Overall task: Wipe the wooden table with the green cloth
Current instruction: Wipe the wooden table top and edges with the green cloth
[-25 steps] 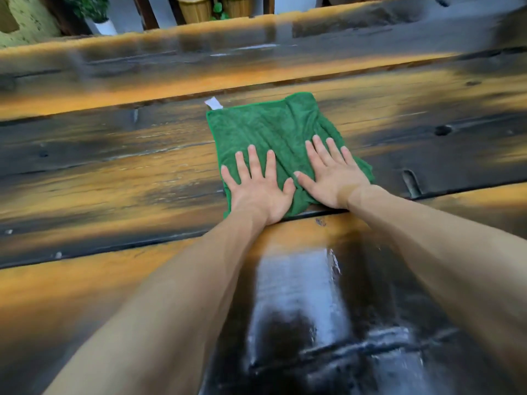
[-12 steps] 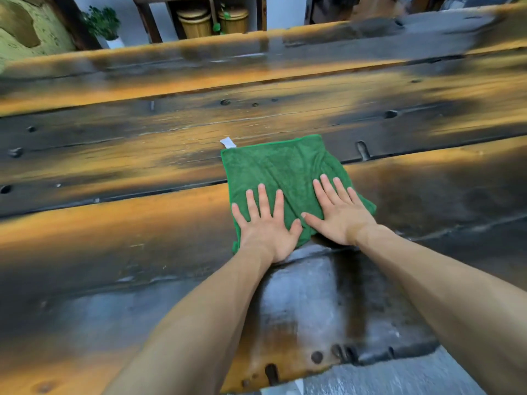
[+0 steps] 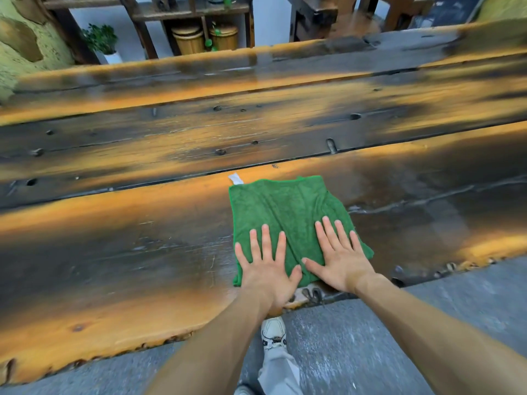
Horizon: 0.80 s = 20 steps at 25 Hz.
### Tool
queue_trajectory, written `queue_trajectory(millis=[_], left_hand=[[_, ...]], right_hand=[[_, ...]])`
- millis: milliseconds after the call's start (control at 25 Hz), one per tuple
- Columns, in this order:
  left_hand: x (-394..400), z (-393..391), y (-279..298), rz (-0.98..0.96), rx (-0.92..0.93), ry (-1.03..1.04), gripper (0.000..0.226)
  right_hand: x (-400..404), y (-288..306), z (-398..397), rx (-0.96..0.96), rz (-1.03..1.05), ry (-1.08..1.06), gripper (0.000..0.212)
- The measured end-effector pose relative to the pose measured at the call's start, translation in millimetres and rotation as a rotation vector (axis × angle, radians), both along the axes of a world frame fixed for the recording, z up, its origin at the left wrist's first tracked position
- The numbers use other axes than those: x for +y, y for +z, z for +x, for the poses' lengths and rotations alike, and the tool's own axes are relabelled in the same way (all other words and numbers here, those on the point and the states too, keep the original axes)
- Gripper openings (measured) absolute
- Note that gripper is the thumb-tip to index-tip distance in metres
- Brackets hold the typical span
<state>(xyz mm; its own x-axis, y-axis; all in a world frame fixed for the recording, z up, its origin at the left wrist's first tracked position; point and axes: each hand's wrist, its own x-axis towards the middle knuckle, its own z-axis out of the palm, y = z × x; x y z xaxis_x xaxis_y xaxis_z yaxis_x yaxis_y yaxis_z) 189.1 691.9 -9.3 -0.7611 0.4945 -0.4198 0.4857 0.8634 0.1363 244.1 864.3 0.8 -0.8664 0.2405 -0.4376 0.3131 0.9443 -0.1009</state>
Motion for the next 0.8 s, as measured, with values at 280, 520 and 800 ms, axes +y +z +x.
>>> queue_trajectory(millis=[280, 520, 800], left_hand=[[-5, 42, -4, -0.029, -0.02, -0.016, 0.086], [-4, 56, -9, 0.086, -0.002, -0.02, 0.081], [29, 6, -4, 0.028, -0.021, -0.022, 0.076]], right_hand=[[-11, -1, 42, -0.047, -0.022, -0.081, 0.106], [-15, -1, 56, -0.046, -0.043, -0.161, 0.106], [9, -8, 10, -0.036, -0.046, -0.267, 0.097]])
